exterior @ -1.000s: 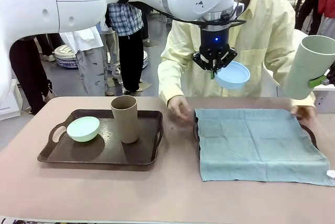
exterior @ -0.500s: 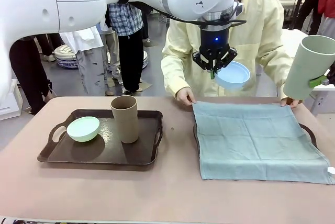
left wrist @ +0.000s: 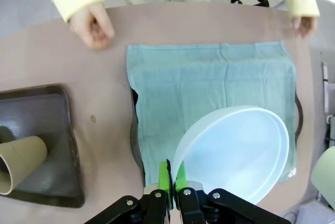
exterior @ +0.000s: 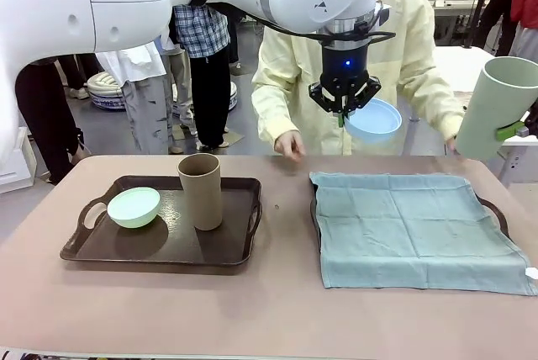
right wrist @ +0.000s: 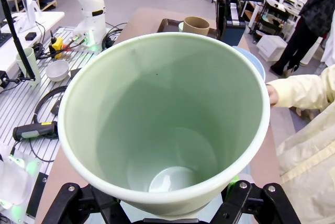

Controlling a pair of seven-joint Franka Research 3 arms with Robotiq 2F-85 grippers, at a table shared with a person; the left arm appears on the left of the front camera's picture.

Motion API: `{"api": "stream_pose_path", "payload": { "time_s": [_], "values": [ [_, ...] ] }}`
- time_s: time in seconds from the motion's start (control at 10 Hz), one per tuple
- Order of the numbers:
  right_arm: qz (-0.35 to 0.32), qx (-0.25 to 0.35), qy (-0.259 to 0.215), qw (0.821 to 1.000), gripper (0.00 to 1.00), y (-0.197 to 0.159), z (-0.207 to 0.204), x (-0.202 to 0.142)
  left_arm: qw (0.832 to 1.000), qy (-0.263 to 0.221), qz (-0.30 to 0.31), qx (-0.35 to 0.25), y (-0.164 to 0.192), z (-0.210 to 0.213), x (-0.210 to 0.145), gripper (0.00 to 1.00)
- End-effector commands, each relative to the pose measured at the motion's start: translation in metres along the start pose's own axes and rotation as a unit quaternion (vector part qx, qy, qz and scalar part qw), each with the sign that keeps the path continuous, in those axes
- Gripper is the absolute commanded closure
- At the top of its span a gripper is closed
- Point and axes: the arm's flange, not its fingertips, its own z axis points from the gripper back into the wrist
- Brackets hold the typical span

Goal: Set up a tray with a mat and arrange the tableware.
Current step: Place the Picnic Bowl and Reusable plastic cup back onto the Handle tray in front of the human's position.

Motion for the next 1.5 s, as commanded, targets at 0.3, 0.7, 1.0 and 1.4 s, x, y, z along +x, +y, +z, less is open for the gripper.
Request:
{"api": "stream_pose_path", "payload": {
  "time_s": [0.3,0.7,1.0,1.4],
  "values": [
    [0.008,0.002,-0.002,1.000,0.95,0.001,-0.001,0.002,1.000,-0.004,-0.004,-0.004,0.000,0.002,0.002,1.00],
    [-0.020,0.025,-0.032,0.999,0.16,-0.016,-0.005,-0.033,0.998,0.045,0.001,-0.032,0.011,-0.028,0.005,0.96],
    [-0.042,0.048,-0.054,0.996,0.16,-0.029,-0.032,-0.074,0.993,0.110,-0.022,-0.040,0.021,-0.075,-0.008,0.96],
    [-0.038,0.073,-0.044,0.996,0.16,-0.032,-0.067,-0.113,0.992,0.120,-0.035,-0.030,0.029,-0.120,-0.021,0.96]
  ]
}}
